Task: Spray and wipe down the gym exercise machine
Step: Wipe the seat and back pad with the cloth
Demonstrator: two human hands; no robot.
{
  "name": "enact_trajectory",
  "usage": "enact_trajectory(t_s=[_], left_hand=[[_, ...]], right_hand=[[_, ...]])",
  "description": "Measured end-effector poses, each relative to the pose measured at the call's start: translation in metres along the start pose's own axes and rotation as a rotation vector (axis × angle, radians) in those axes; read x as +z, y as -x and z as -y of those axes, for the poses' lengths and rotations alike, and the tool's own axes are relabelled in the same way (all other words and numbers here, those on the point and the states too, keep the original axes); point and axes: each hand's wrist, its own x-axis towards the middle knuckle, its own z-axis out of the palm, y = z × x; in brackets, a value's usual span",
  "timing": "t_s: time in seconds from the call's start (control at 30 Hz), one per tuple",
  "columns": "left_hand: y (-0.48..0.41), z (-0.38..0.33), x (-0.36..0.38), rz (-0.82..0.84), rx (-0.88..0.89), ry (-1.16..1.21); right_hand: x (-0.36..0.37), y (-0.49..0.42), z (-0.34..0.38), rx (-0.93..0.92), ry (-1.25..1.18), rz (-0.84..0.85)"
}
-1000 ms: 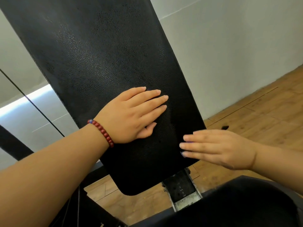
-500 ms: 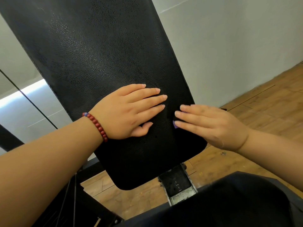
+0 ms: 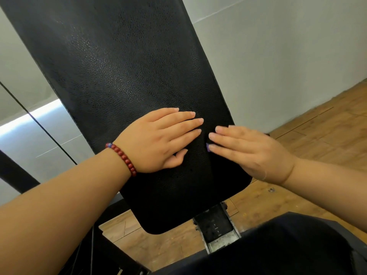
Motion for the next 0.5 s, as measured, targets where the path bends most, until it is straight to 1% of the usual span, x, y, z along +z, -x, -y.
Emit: enact_trajectory(t_s=[0.03,0.13,0.17,0.2,0.3,0.37,0.4,0.5], left_hand=[[0.0,0.0,0.0,-0.011,-0.019,-0.004],[-0.001,-0.002,0.0,-0.025,-0.053,-0.015],[-0.001,-0.003,0.0,-0.023,-0.055,-0.017],[-0.001,-0.003,-0.001,-0.018,-0.056,-0.019],[-0.001,-0.003,-0.002,-0.001,-0.063,-0.023],[-0.001,-0.004,-0.002,-0.003,-0.075,-0.029],[0.0,-0.004,-0.001,-0.01,-0.088,-0.034],[0.002,-0.009,-0.001,-0.047,-0.18,-0.025]], right_hand=[[0.004,0.007,0.008,-0.032,-0.031,0.031],[0.003,0.018,0.022,-0.229,-0.055,0.199],[0.001,0.013,0.019,-0.267,-0.042,0.21],[0.0,0.004,0.013,-0.267,-0.035,0.189],[-0.004,-0.026,-0.004,-0.128,-0.003,0.071],[0.0,-0.028,-0.002,-0.082,-0.005,0.028],[0.003,-0.021,0.003,-0.089,-0.02,0.041],[0.004,0.006,0.016,-0.181,-0.047,0.165]])
